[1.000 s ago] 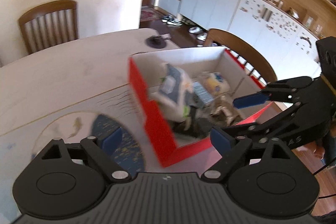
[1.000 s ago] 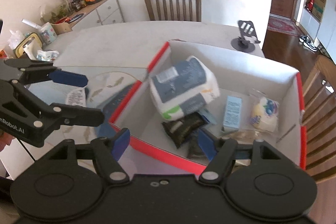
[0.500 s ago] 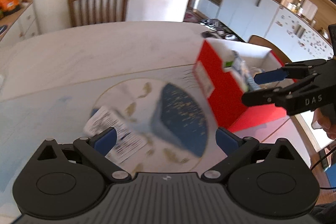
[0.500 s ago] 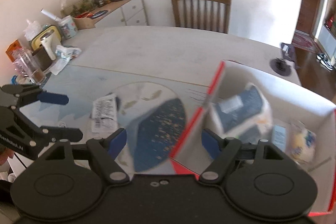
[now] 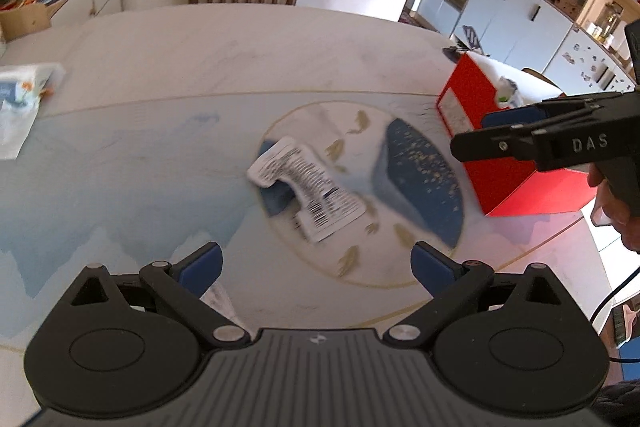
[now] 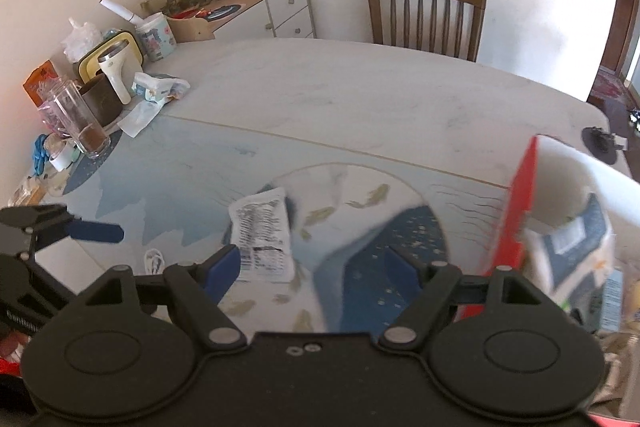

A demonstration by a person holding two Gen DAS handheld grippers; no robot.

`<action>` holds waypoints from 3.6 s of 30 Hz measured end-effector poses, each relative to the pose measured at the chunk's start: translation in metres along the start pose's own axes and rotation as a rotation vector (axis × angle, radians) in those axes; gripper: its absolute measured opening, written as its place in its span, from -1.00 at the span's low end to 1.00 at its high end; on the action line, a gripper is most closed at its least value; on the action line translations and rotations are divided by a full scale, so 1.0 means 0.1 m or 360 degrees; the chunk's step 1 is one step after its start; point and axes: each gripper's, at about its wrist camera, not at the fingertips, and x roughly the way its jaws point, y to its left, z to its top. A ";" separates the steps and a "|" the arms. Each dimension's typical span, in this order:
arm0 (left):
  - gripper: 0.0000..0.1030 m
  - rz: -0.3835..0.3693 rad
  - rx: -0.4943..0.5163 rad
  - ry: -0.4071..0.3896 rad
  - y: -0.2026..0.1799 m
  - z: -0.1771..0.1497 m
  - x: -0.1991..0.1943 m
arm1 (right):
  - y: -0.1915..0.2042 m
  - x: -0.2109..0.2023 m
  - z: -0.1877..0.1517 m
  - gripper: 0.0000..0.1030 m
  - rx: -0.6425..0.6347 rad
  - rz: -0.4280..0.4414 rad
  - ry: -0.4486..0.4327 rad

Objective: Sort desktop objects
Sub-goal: 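Move both tools back from the box to the table items, then grasp the white USB cable with the left tool while the right tool grasps the white snack packet, then carry the USB cable and white snack packet over the red box with both tools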

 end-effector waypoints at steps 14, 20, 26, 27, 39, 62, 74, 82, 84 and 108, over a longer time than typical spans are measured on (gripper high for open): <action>0.96 0.0042 -0.0168 0.0058 0.43 -0.24 0.18 | 0.38 0.64 0.12 0.53 -0.0091 0.0039 0.0129; 0.96 0.0091 -0.0217 0.0073 0.53 -0.33 0.26 | 0.45 0.91 0.16 0.53 -0.0133 0.0042 0.0194; 0.94 0.0141 -0.0215 0.0052 0.53 -0.39 0.29 | 0.50 1.11 0.18 0.53 -0.0153 0.0043 0.0243; 0.94 0.0141 -0.0199 0.0050 0.51 -0.40 0.30 | 0.51 1.14 0.18 0.53 -0.0158 0.0044 0.0249; 0.57 0.0230 -0.0079 0.0103 0.36 -0.46 0.42 | 0.51 1.35 0.20 0.53 -0.0175 -0.0020 0.0282; -0.47 0.0285 -0.0045 0.0046 0.74 -0.30 0.47 | 0.52 1.52 0.18 0.47 -0.0174 -0.0083 0.0337; -0.64 0.0251 -0.0075 0.0034 0.88 -0.23 0.48 | 0.55 1.44 0.17 0.09 -0.0151 -0.0035 0.0361; -0.67 0.0240 -0.0090 0.0032 0.91 -0.23 0.47 | 0.56 1.31 0.12 0.08 -0.0104 -0.0033 0.0354; -0.68 0.0232 -0.0098 0.0037 0.91 -0.23 0.47 | 0.55 1.26 0.09 0.08 -0.0087 -0.0028 0.0354; -0.68 0.0148 -0.0001 0.0078 0.52 -0.24 0.38 | 0.30 0.58 -0.38 0.08 0.0143 -0.0064 0.0345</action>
